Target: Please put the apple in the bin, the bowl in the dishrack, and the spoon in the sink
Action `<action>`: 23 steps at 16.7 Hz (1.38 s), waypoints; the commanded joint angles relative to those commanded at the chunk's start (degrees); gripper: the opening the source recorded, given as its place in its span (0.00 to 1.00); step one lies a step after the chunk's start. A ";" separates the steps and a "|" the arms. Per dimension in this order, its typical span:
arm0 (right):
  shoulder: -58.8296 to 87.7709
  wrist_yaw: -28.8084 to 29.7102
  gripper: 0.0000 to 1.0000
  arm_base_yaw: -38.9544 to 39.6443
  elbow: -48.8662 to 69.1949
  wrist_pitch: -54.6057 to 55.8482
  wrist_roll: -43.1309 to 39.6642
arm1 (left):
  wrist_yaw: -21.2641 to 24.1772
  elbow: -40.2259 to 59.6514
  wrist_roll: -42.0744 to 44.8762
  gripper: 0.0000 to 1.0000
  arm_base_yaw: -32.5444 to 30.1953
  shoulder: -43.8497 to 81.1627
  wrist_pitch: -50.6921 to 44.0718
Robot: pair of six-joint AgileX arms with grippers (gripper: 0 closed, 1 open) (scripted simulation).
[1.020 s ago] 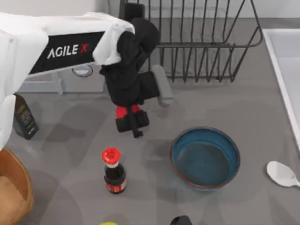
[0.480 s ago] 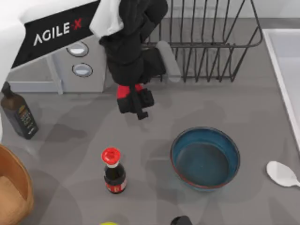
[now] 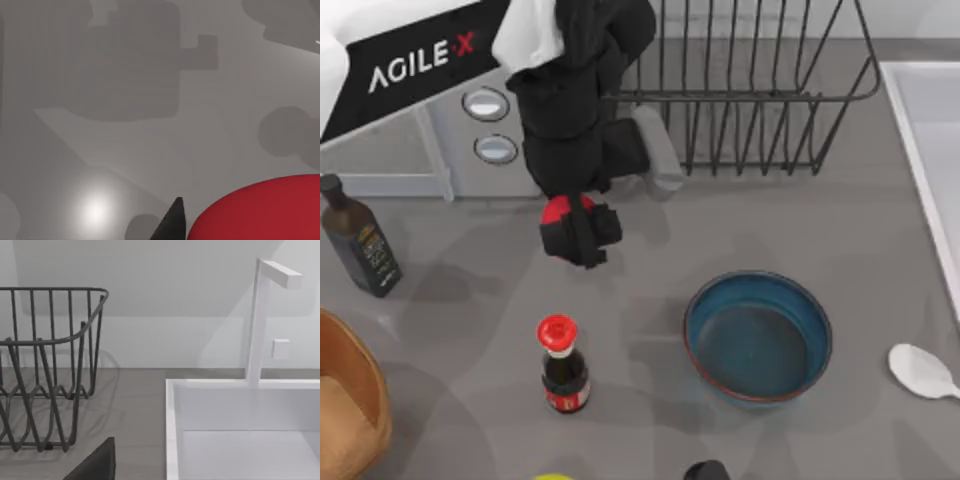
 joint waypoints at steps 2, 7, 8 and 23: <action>0.00 0.00 1.00 0.00 0.00 0.00 0.00 | 0.01 -0.06 -0.06 0.00 -0.26 0.36 0.07; 0.00 0.00 1.00 0.00 0.00 0.00 0.00 | 0.07 -1.12 -8.45 0.00 -0.11 -1.14 0.48; 0.00 0.00 1.00 0.00 0.00 0.00 0.00 | 0.10 -1.56 -11.89 0.00 0.11 -1.84 0.55; 0.00 0.00 1.00 0.00 0.00 0.00 0.00 | 2.41 -22.80 -95.34 0.00 20.42 -27.91 -2.15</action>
